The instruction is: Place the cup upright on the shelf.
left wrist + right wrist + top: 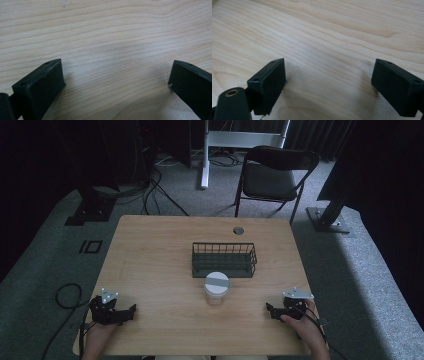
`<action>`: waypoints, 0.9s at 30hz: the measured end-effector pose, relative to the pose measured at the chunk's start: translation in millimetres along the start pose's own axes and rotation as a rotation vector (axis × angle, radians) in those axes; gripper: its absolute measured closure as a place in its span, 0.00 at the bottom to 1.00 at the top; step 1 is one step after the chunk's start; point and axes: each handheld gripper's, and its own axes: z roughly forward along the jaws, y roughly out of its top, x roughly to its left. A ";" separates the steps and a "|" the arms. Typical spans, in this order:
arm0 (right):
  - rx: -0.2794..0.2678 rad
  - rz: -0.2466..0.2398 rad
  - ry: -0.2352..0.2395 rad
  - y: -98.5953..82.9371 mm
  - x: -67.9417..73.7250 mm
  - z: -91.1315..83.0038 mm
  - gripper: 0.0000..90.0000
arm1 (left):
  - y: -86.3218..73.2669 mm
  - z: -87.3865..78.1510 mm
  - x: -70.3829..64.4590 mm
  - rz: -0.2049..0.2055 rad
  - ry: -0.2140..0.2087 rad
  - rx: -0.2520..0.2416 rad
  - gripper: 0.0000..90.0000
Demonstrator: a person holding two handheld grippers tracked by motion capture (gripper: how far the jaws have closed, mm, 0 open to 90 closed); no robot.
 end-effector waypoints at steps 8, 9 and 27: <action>0.000 -0.001 0.001 0.1 -0.1 0.1 0.13 | 0.0 -0.1 0.1 -0.004 0.003 0.001 0.00; 0.000 -0.001 0.002 0.1 -0.1 0.1 0.13 | 0.0 -0.1 0.2 -0.003 0.003 0.002 0.00; 0.001 -0.008 0.007 0.1 0.9 -0.2 0.13 | 0.0 -0.1 0.2 -0.003 0.003 0.002 0.00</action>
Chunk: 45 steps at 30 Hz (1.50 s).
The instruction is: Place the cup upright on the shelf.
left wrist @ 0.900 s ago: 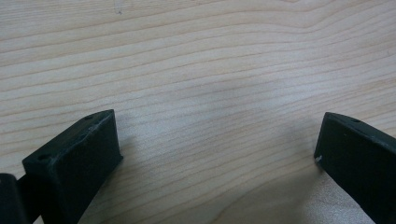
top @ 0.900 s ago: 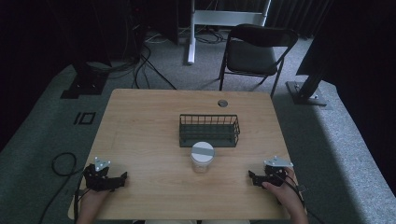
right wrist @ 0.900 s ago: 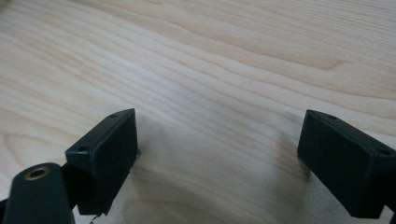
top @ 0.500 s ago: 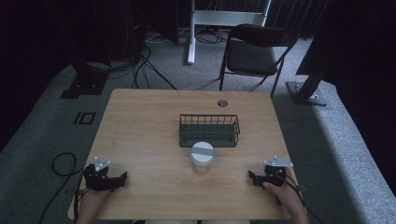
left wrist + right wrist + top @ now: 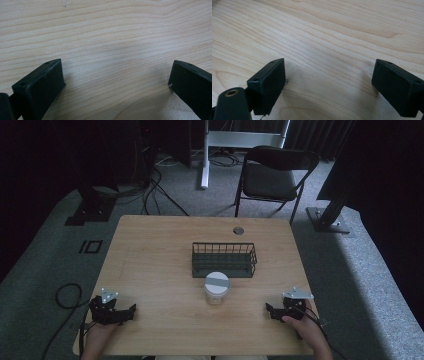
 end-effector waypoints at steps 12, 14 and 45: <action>-0.020 0.001 0.053 -0.4 6.8 -1.8 0.13 | 0.0 0.0 0.0 0.000 0.000 0.000 0.00; -0.030 0.004 0.067 1.1 9.6 -1.9 0.13 | 0.0 0.0 -0.1 -0.001 0.000 -0.001 0.00; -0.072 -0.140 0.212 34.4 76.2 18.9 0.13 | 0.0 0.0 0.0 -0.001 0.000 0.000 0.00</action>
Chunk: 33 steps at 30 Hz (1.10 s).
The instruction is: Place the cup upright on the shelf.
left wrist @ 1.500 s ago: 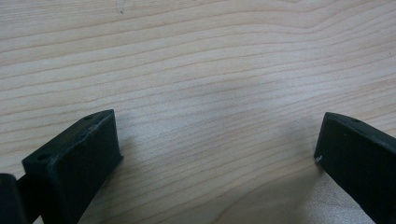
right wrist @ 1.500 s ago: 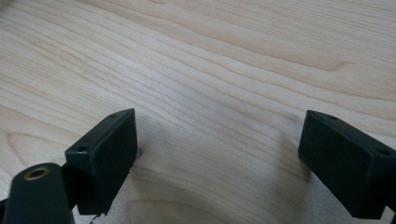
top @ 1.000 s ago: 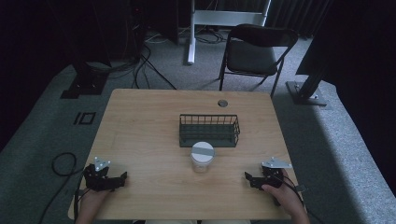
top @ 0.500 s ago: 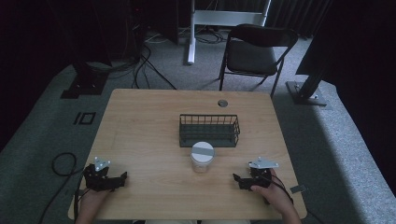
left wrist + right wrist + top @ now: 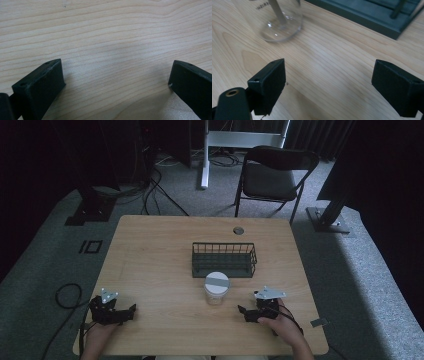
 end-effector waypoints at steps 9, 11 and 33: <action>-0.015 -0.020 0.033 8.0 13.2 8.1 0.13 | 0.0 0.0 0.0 0.000 0.000 0.000 0.00; -0.019 -0.031 0.043 9.9 16.7 10.2 0.13 | 0.0 0.0 0.0 0.000 0.000 0.000 0.00; -0.124 -0.054 0.106 28.5 45.8 28.6 0.14 | 0.0 0.0 0.0 -0.001 0.000 -0.001 0.00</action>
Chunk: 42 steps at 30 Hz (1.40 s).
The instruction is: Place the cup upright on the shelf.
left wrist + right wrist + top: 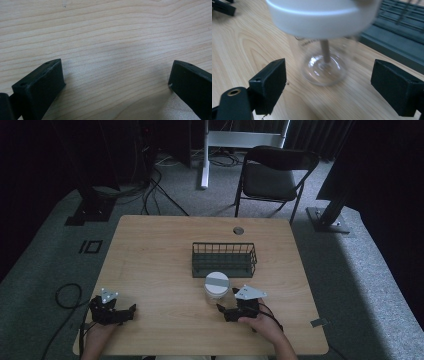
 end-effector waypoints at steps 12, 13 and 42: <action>-0.059 0.024 -0.023 5.0 6.5 15.0 0.14 | 0.0 0.0 0.0 0.000 0.000 0.000 0.00; -0.066 0.027 -0.022 5.2 6.8 15.5 0.14 | 0.0 0.0 -0.1 -0.001 0.000 0.000 0.00; -0.143 0.053 -0.067 10.1 14.8 31.3 0.18 | 0.0 0.0 -0.1 -0.001 0.000 -0.001 0.00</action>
